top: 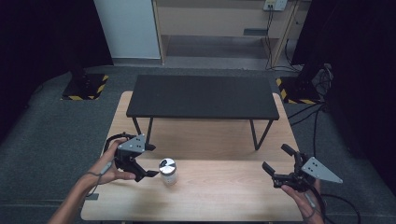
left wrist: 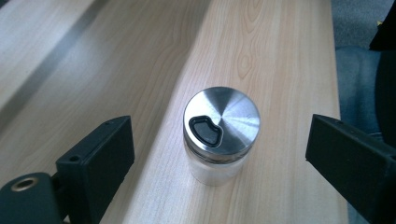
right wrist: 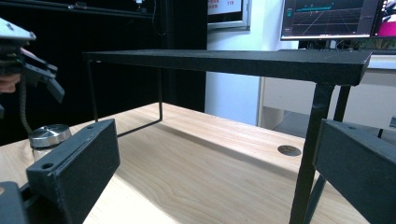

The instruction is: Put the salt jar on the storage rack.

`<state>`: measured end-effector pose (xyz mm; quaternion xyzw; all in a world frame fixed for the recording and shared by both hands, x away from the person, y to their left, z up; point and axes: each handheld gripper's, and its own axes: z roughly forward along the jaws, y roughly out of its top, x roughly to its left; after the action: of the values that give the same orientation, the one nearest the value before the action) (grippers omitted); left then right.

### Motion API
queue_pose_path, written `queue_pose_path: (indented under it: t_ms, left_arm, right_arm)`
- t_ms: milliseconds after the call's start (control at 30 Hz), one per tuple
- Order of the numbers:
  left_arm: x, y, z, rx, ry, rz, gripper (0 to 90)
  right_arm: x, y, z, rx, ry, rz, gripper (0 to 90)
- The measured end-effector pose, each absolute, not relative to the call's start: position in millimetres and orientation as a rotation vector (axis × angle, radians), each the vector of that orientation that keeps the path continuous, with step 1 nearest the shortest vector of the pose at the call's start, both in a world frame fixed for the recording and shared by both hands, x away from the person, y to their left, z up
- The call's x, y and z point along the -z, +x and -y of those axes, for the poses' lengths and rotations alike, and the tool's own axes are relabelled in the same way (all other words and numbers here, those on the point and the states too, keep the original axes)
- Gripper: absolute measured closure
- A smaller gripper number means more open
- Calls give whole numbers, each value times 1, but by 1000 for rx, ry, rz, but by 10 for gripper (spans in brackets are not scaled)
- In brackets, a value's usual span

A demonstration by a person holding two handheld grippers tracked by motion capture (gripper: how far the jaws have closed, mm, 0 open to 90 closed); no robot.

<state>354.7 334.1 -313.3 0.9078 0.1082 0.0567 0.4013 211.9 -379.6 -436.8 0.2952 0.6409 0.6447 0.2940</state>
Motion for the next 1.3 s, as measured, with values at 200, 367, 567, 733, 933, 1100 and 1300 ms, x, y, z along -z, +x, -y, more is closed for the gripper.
queue_pose_path:
  t_ms: [200, 367, 567, 733, 933, 1100, 1300]
  left_arm:
    - [329, 360, -318, -136, 2323, -265, 84]
    - [338, 362, -307, -149, 2344, -247, 103]
    - [347, 366, -296, -137, 2362, -243, 121]
    - [352, 369, -292, -133, 2366, -243, 181]
    - [354, 370, -295, -108, 2327, -249, 334]
    - [353, 368, -295, -117, 2329, -268, 338]
    - [342, 361, -293, -138, 2335, -273, 338]
  right_arm:
    - [437, 212, 380, -1716, 791, -1706, 5]
    - [437, 212, 380, -1716, 788, -1706, 5]
    - [437, 212, 380, -1716, 786, -1706, 5]
    - [436, 212, 380, -1715, 784, -1708, 5]
    - [437, 212, 380, -1715, 785, -1707, 5]
    - [437, 212, 380, -1715, 785, -1707, 5]
    - [436, 212, 380, -1714, 788, -1708, 5]
